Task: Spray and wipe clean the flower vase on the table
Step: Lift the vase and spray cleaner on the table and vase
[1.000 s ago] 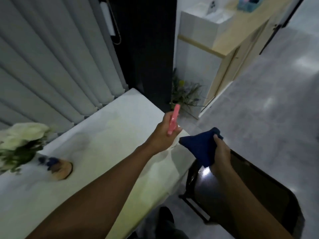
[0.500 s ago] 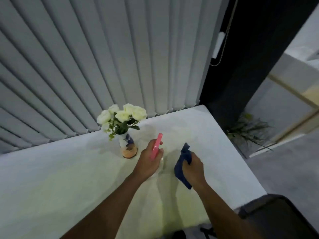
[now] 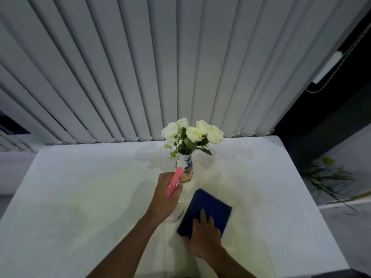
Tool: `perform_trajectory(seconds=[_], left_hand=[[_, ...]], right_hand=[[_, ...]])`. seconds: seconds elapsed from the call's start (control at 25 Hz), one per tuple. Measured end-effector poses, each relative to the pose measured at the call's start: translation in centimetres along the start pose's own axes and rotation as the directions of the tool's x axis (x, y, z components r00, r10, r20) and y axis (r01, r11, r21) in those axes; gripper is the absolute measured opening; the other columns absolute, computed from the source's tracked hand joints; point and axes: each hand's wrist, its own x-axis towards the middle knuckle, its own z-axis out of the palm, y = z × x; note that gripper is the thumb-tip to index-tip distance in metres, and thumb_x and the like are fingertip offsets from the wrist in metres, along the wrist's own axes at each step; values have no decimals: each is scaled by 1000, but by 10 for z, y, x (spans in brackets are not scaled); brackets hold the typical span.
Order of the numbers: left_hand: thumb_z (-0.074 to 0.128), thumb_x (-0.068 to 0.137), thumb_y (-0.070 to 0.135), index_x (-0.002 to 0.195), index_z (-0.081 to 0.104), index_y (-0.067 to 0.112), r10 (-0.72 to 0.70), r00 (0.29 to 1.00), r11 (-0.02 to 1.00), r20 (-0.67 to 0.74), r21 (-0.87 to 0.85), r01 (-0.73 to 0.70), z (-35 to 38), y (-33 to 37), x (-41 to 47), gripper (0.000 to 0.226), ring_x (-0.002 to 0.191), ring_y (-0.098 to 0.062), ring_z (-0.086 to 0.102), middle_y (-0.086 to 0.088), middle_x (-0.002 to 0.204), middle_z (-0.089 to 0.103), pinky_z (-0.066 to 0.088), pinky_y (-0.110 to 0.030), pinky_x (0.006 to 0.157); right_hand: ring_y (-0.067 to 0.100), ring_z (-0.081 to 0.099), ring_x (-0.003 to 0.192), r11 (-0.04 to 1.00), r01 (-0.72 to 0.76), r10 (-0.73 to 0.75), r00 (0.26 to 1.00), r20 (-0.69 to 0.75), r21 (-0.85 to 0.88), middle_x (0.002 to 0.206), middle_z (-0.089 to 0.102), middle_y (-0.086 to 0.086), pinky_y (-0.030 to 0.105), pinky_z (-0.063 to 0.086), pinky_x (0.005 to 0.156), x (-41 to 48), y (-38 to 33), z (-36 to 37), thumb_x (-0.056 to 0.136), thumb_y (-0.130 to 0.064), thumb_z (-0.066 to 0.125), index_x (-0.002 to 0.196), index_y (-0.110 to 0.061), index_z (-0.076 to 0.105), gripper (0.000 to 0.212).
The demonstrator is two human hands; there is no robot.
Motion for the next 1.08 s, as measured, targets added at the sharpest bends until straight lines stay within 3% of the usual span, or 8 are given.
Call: perform_trajectory(seconds=[0.12,0.24,0.4,0.56,0.68,0.84,0.96,1.08], left_hand=[[56,98,38,113,61,45,11,999,1000,43,-23,-10,-14,-6,2,18,77,-16,69,3,93,71,57,-32,71],[55,100,35,104,62,41,24,998,1000,60,-14,-23,-22,-16,0,10,74,-14,70,7,89,72,57,-33,70],[55,98,54,98,61,44,34,997,999,72,-24,-33,-28,-23,-4,12,65,-13,66,7,78,68,55,-37,65],[47,89,76,95,63,41,28,997,1000,70,-6,-28,-36,-30,-12,39,68,-11,69,11,80,71,57,-35,67],[45,87,80,97,62,43,5,997,1000,81,1,-5,-43,-37,-18,42,69,-15,70,7,81,72,60,-42,70],[49,92,74,96,64,37,15,998,1000,65,-11,-14,-51,-40,-22,40,67,-19,70,1,77,72,60,-50,70],[51,93,70,94,65,29,29,998,999,57,-38,-26,-57,-34,-19,43,67,-21,69,-3,79,71,58,-53,69],[51,93,71,93,65,27,56,998,997,35,-52,-54,-60,-23,-19,46,65,-22,68,-5,78,70,58,-52,67]], right_hand=[[24,60,117,953,66,18,962,-272,297,128,64,1,40,55,91,14,-8,-44,89,-48,51,123,-22,62,44],[20,59,124,747,248,69,894,-443,616,138,63,1,38,51,101,41,-21,-103,91,-35,65,140,-21,56,52],[9,50,119,520,337,42,907,-418,784,130,55,-12,28,42,94,76,-45,-155,84,-35,79,142,-23,53,65],[19,62,117,416,291,59,937,-345,862,127,68,-3,38,53,97,96,-50,-160,75,-34,88,126,-23,65,56],[21,66,114,406,282,81,936,-341,869,124,71,-1,44,55,100,100,-52,-158,70,-31,90,121,-23,68,56],[15,70,106,398,371,77,898,-434,839,108,76,-8,38,59,91,89,-56,-172,62,-39,90,100,-33,71,43],[7,71,97,467,484,50,821,-568,740,101,77,-12,28,58,86,72,-65,-206,58,-47,92,102,-32,73,51],[-5,71,75,529,572,17,731,-682,626,76,77,-18,18,58,69,54,-74,-245,57,-53,93,81,-27,78,39]])
